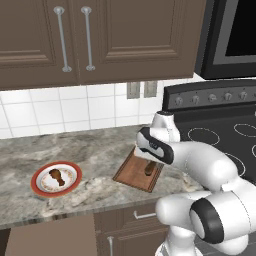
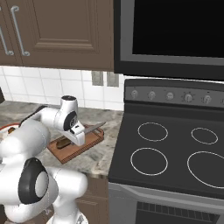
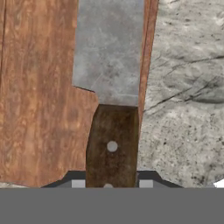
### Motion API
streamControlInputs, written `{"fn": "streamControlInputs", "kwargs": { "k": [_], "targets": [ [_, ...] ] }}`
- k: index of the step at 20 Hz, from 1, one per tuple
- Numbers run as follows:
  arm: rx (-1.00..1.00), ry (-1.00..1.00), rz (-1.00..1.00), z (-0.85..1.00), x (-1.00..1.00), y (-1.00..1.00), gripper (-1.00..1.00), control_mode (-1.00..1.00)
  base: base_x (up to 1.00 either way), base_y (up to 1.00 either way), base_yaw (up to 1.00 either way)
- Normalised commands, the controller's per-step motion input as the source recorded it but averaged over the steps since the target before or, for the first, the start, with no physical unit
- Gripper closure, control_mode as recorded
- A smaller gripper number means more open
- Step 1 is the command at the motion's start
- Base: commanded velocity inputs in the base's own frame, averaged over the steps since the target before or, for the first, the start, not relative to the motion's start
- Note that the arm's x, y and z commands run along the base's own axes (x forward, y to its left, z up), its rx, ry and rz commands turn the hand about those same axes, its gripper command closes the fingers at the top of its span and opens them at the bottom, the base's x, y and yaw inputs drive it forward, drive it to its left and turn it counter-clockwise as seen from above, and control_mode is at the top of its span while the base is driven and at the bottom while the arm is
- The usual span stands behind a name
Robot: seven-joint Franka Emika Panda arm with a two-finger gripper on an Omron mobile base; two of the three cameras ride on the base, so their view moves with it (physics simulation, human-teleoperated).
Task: Pick up the knife from the drawer and place it on the cutting board. Then place the meat from the plate to the cutting board.
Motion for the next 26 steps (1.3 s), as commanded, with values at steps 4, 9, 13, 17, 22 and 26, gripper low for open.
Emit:
{"fn": "streamControlInputs", "kwargs": {
  "k": [4, 9, 13, 17, 22, 26],
  "targets": [
    [-0.04, 0.0, 0.0, -0.23, 0.21, 0.22, 1.0, -1.0, 0.0, 0.0, 0.0],
    [-0.02, 0.0, 0.0, -0.23, 0.09, 0.18, 1.0, -1.0, 0.0, 0.0, 0.0],
    [-0.01, 0.0, 0.0, -0.24, 0.1, 0.14, 1.0, -1.0, 0.0, 0.0, 0.0],
    [0.0, 0.0, 0.0, -0.22, 0.13, 0.08, 1.0, -1.0, 0.0, 0.0, 0.0],
    [0.0, 0.0, 0.0, -0.25, 0.2, 0.05, 1.0, -1.0, 0.0, 0.0, 0.0],
    [0.0, 0.0, 0.0, -0.28, 0.17, 0.08, 1.0, -1.0, 0.0, 0.0, 0.0]
  ]
}}
